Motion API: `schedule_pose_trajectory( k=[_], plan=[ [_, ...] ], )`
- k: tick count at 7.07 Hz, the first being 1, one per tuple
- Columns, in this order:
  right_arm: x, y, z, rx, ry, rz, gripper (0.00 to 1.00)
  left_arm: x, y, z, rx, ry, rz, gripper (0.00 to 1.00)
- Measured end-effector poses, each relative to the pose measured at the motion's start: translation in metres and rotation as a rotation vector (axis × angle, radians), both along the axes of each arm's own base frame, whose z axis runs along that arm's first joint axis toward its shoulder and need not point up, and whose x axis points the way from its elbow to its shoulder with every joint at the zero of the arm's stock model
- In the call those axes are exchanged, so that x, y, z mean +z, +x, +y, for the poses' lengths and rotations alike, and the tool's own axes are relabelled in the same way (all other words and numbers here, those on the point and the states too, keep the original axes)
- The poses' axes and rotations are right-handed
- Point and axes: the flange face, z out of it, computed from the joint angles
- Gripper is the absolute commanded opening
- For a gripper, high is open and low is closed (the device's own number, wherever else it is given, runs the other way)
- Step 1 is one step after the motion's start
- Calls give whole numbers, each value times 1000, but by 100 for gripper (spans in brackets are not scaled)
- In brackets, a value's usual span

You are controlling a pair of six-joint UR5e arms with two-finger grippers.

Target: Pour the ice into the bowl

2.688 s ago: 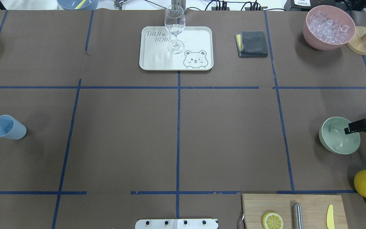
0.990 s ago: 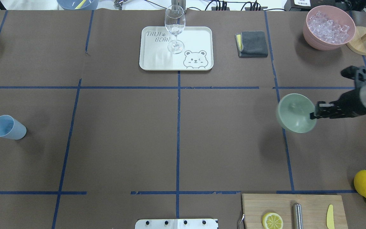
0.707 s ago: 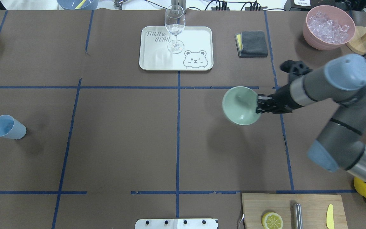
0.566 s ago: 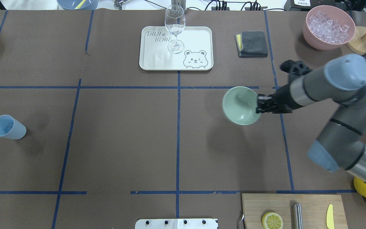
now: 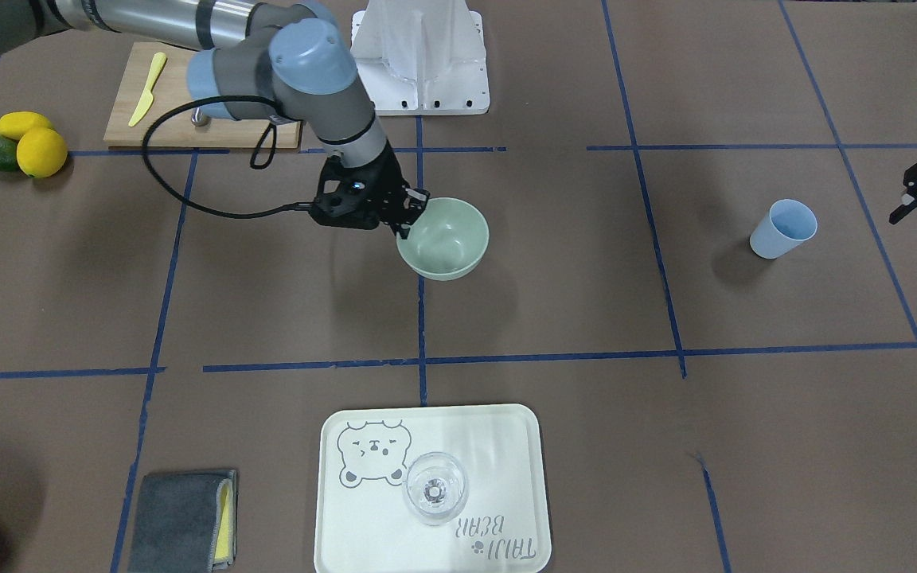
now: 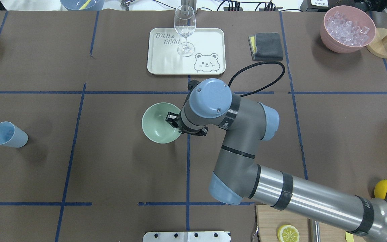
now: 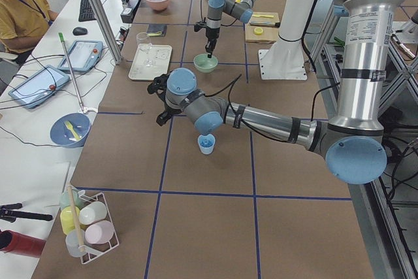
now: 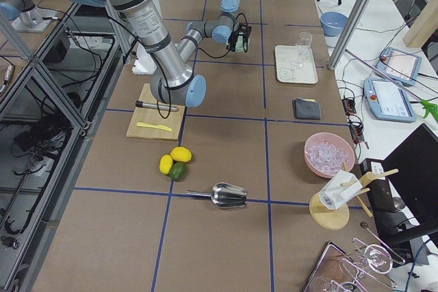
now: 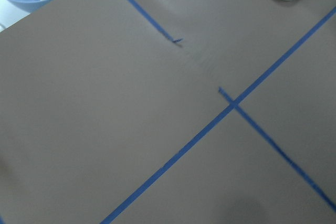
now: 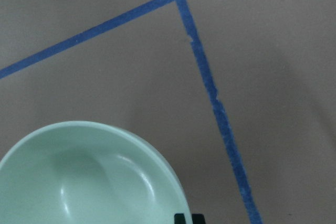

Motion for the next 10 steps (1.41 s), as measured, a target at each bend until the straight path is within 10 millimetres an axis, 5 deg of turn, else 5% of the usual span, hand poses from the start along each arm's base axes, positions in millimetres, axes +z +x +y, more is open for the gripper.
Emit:
schedule_pose_trajectory(
  k=[1, 2, 5, 8, 10],
  plan=[
    [-3, -11, 3, 8, -9, 8, 2, 16, 11, 28, -72, -5, 40, 99],
    [-2, -18, 5, 13, -21, 15, 99, 30, 20, 52, -141, -48, 84, 94],
    [-6, -28, 2, 20, -32, 25, 100, 75, 40, 113, -305, -148, 123, 92],
    [-8, 31, -44, 62, -53, 17, 100, 96, 97, 153, -512, -204, 153, 100],
    [5, 58, -63, 47, -77, 25, 100, 107, 114, 177, -616, -188, 148, 100]
  ],
)
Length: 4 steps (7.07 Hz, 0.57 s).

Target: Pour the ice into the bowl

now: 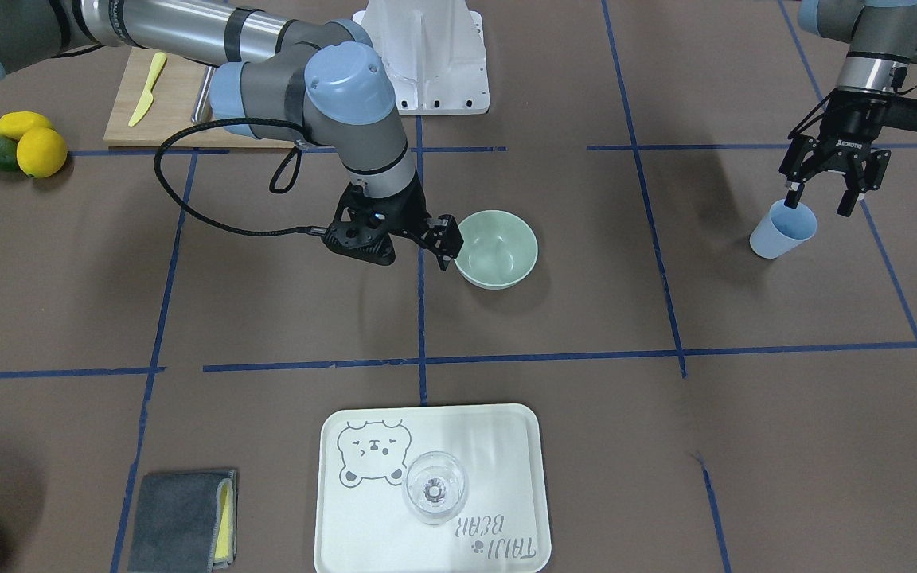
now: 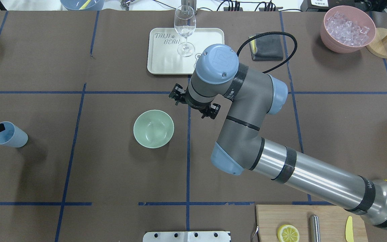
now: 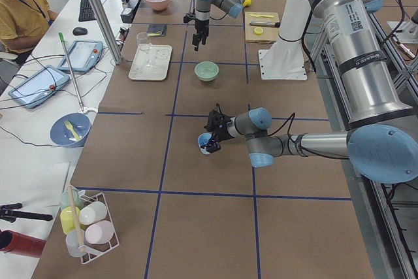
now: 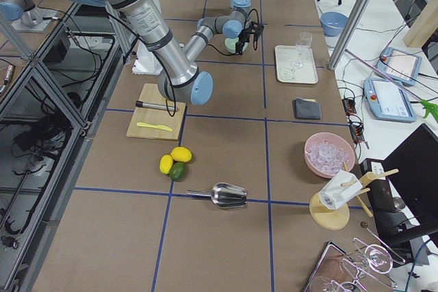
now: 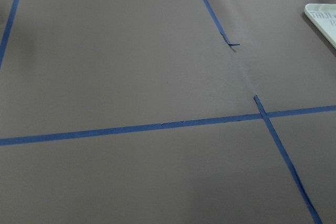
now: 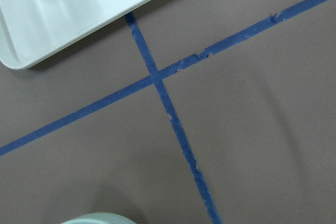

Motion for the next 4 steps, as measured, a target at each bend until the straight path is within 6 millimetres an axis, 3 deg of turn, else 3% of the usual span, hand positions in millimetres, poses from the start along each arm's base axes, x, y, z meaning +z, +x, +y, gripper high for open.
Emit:
schedule_pose_trajectory(
  k=[4],
  plan=[
    [16, 7, -4, -31, 36, 20, 100, 13, 50, 48, -76, 64, -63, 100]
  ],
)
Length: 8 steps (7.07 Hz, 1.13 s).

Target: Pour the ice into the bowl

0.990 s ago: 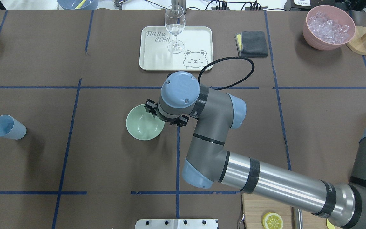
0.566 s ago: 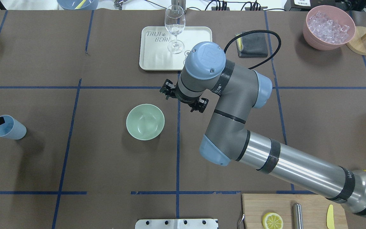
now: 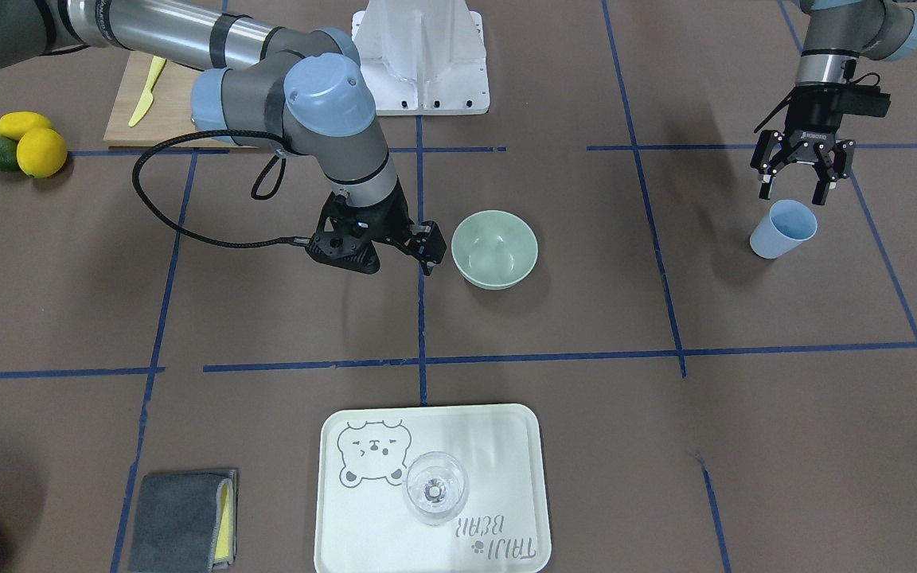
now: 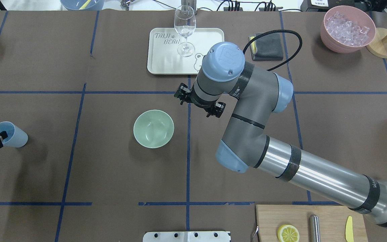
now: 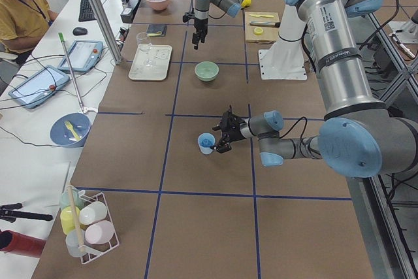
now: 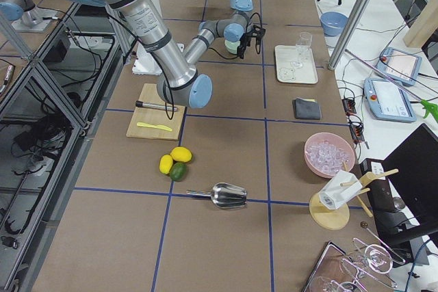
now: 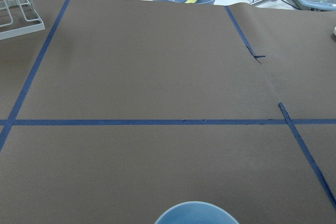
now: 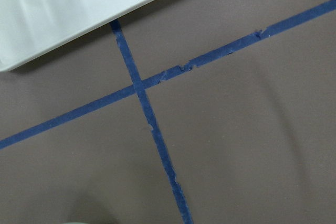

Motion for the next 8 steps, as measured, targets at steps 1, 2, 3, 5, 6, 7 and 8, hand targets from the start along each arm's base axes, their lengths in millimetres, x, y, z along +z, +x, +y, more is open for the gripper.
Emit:
schedule_pose_trajectory(
  k=[1, 2, 3, 5, 6, 7, 8],
  plan=[
    [2, 1, 0, -5, 7, 1, 100, 7, 11, 8, -18, 3, -36, 100],
    [4, 4, -1, -10, 15, 2, 100, 17, 18, 12, -48, -2, -43, 100],
    [4, 10, -4, -11, 28, 1, 100, 29, 26, 10, -96, 6, -44, 100],
    [3, 28, -7, 5, 60, -5, 100, 40, 48, 3, -173, 40, -26, 100],
    [6, 52, -4, 20, 77, -15, 100, 44, 60, -1, -203, 59, -21, 100],
    [20, 83, 2, 22, 96, -20, 100, 47, 68, -4, -222, 72, -15, 99],
    [31, 105, 9, 4, 126, -17, 100, 48, 74, -6, -240, 85, -9, 99]
  ],
)
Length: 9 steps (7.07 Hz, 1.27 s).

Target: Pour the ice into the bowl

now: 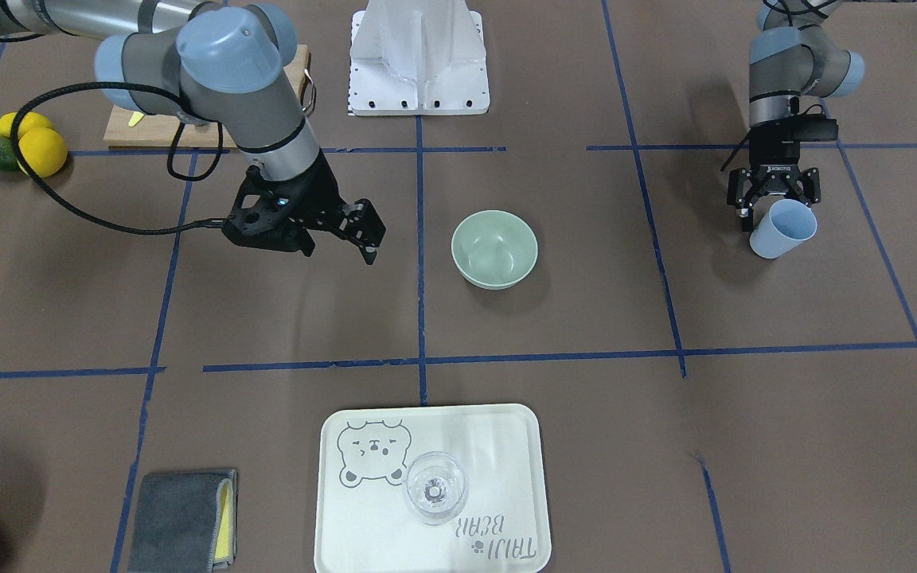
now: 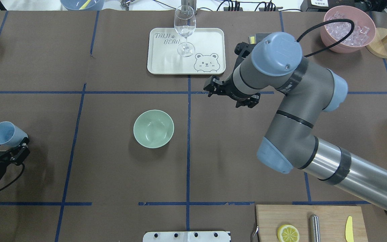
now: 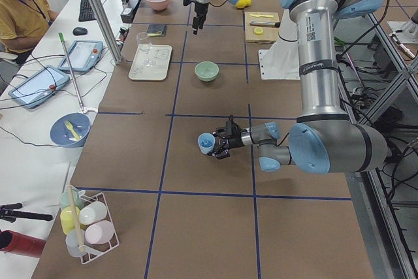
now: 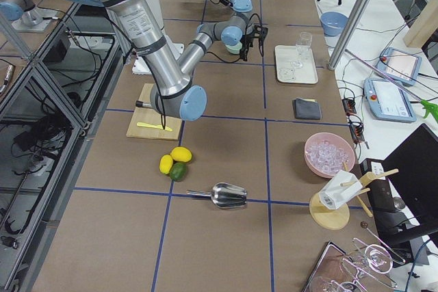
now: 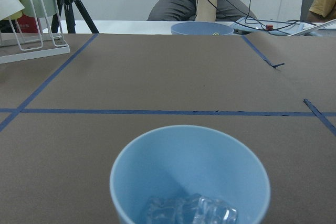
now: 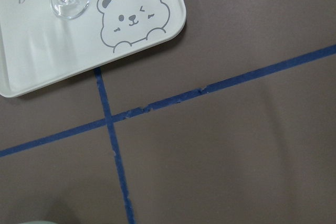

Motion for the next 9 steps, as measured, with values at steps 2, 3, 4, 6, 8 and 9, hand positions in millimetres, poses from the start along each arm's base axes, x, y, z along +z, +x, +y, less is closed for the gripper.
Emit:
schedule_pose_trajectory(
  k=[2, 3, 4, 6, 8, 9],
  plan=[
    [9, 16, 6, -17, 29, 5, 100, 7, 9, -3, -25, 17, -14, 99],
    [11, 18, 7, -17, 32, 8, 100, 12, 10, -5, -35, 21, -29, 99],
    [12, 18, 7, -15, 34, 10, 100, 18, 9, -7, -44, 21, -43, 97],
    [12, 19, 6, -10, 37, 12, 100, 18, 9, -15, -65, 21, -46, 91],
    [13, 19, 6, -8, 38, 13, 100, 17, 9, -20, -78, 22, -46, 43],
    [13, 19, 6, -7, 38, 14, 100, 15, 9, -22, -82, 23, -46, 13]
  ],
)
